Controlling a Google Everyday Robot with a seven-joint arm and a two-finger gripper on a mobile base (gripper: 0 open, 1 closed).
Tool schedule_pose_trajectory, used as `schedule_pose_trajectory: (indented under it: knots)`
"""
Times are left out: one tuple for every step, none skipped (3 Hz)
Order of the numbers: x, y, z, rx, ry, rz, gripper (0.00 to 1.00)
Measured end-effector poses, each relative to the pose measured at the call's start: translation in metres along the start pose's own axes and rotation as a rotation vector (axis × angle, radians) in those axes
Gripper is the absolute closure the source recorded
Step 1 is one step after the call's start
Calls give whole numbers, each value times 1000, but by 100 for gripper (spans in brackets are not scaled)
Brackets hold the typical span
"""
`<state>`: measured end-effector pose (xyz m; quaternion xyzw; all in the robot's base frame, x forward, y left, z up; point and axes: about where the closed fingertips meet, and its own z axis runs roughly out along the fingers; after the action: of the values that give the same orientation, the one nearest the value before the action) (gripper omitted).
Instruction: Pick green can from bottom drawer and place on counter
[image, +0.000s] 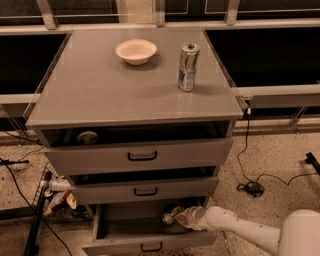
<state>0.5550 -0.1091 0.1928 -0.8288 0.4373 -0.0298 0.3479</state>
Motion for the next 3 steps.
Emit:
schedule_pose_trajectory:
  knots:
    - [1, -3, 7, 1, -5, 0, 84]
    - [1, -3, 11, -1, -6, 1, 61]
    - [6, 0, 22, -16, -3, 15, 45]
